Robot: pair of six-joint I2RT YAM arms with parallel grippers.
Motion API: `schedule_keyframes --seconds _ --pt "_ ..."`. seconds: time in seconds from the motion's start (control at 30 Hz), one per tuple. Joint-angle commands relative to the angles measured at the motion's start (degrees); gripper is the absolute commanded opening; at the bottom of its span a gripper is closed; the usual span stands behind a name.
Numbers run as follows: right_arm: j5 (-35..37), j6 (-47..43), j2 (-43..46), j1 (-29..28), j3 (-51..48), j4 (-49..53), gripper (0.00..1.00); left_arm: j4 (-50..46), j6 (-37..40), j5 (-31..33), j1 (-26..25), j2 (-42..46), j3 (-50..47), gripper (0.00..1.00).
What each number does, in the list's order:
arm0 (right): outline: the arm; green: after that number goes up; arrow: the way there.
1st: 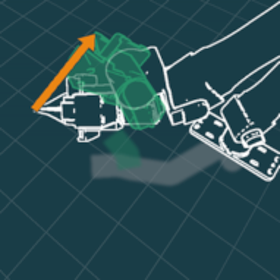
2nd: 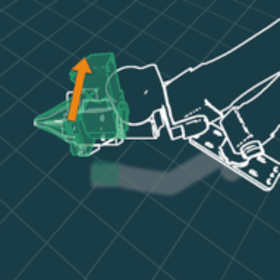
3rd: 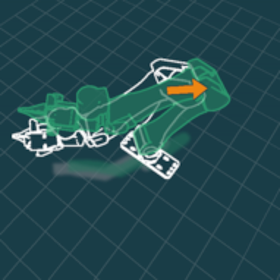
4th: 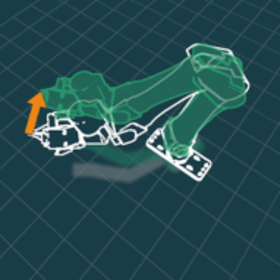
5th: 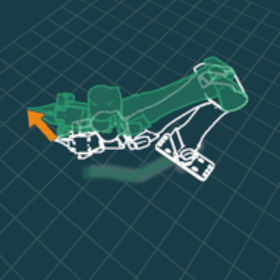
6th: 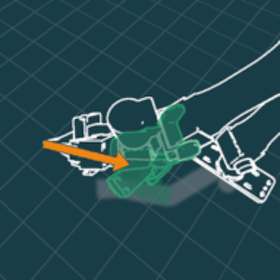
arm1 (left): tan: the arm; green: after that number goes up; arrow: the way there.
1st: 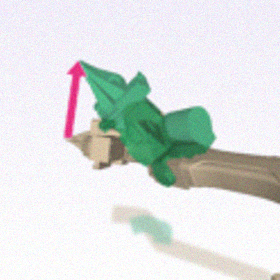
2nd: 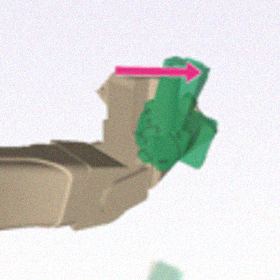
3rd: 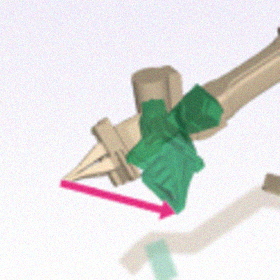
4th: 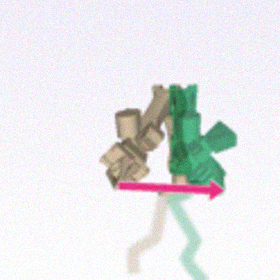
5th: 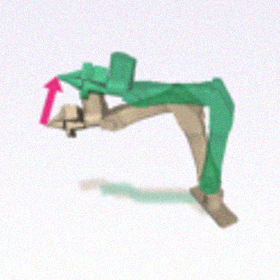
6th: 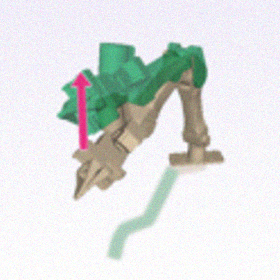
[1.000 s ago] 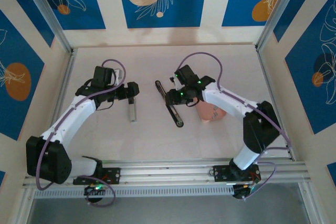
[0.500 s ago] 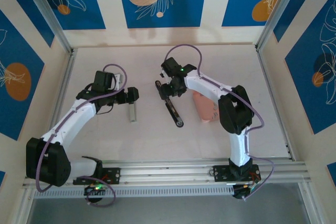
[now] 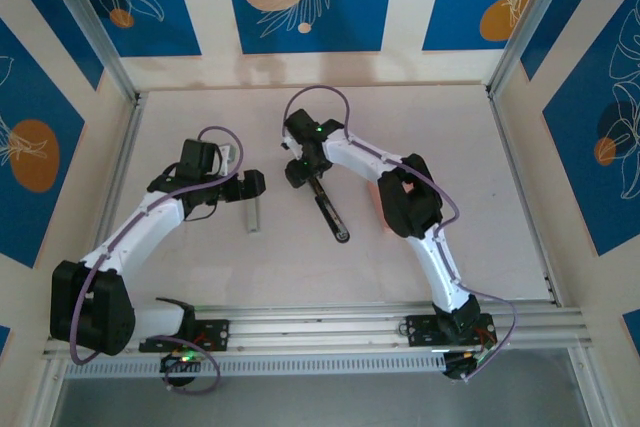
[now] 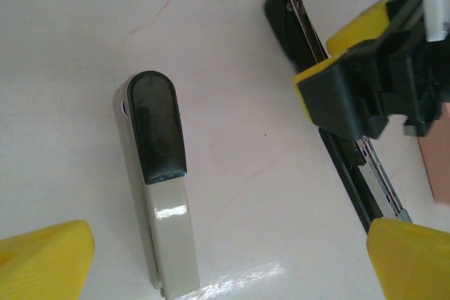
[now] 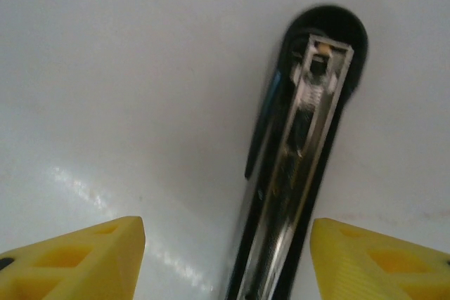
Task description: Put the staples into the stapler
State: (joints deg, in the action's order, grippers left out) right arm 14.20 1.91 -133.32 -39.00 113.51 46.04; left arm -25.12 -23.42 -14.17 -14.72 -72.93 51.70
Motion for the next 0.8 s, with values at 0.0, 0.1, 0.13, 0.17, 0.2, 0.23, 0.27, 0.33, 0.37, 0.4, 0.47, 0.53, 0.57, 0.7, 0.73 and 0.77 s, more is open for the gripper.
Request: schedule_keyframes --seconds 0.0,0.1,0.13,0.17,0.2,0.23,0.27,0.33,0.37,0.4,0.47,0.53,0.57,0.7,0.73,0.77 --pt "2.61 -2.94 -2.86 -0.2 3.73 1.62 0.64 1.73 0.94 -1.45 0.8 -0.44 -1.03 0.98" --pt "2.69 -3.84 -4.66 -0.02 5.38 1.62 0.63 2.36 0.83 -1.38 0.91 -0.41 -1.47 0.98" --pt "2.58 -4.01 -5.07 0.07 5.65 1.67 0.63 2.45 0.75 -1.29 0.92 -0.46 -1.58 0.97" --pt "2.3 -4.09 -5.39 0.11 5.82 1.49 0.62 2.52 0.7 -1.21 0.92 -0.47 -1.56 0.97" --pt "1.94 -4.24 -5.61 0.24 5.84 1.3 0.61 2.6 0.79 -1.08 0.92 -0.47 -1.66 0.97" --pt "1.33 -4.29 -5.84 0.33 5.9 1.03 0.6 2.77 0.74 -0.95 0.92 -0.4 -1.82 0.97" --pt "0.92 -4.31 -5.95 0.38 5.89 0.87 0.59 2.97 0.74 -0.81 1.0 -0.44 -2.0 0.97" --pt "0.5 -4.29 -6.0 0.42 5.69 0.49 0.54 3.19 0.74 -0.86 1.02 -0.3 -2.23 0.97" --pt "0.4 -4.21 -5.95 0.42 5.59 0.29 0.5 3.34 0.68 -0.81 1.1 -0.22 -2.35 0.97" --pt "0.24 -4.15 -5.67 0.34 5.21 -0.09 0.46 3.46 0.74 -0.78 1.1 -0.01 -2.48 0.96" --pt "0.24 -4.28 -4.46 0.33 3.7 -1.64 0.4 3.84 0.9 -0.76 1.16 0.53 -2.82 0.96" --pt "-0.22 -4.29 -1.87 0.24 0.93 -4.08 0.36 4.57 1.53 -1.05 1.27 1.56 -3.31 0.95" --pt "-0.91 -4.2 -0.36 0.26 -0.59 -5.32 0.35 5.17 2.04 -1.63 1.27 2.09 -3.57 0.95" --pt "-5.37 -4.19 7.5 0.2 -8.06 -11.5 0.3 7.81 4.42 -4.19 1.41 4.87 -4.61 0.94" --pt "-6.55 -4.65 9.56 0.05 -10.14 -13.03 0.29 8.86 5.35 -5.1 1.36 5.69 -5.04 0.94" --pt "-7.7 -5.04 11.45 -0.02 -12.15 -14.52 0.28 9.77 6.29 -5.93 1.36 6.5 -5.43 0.94"
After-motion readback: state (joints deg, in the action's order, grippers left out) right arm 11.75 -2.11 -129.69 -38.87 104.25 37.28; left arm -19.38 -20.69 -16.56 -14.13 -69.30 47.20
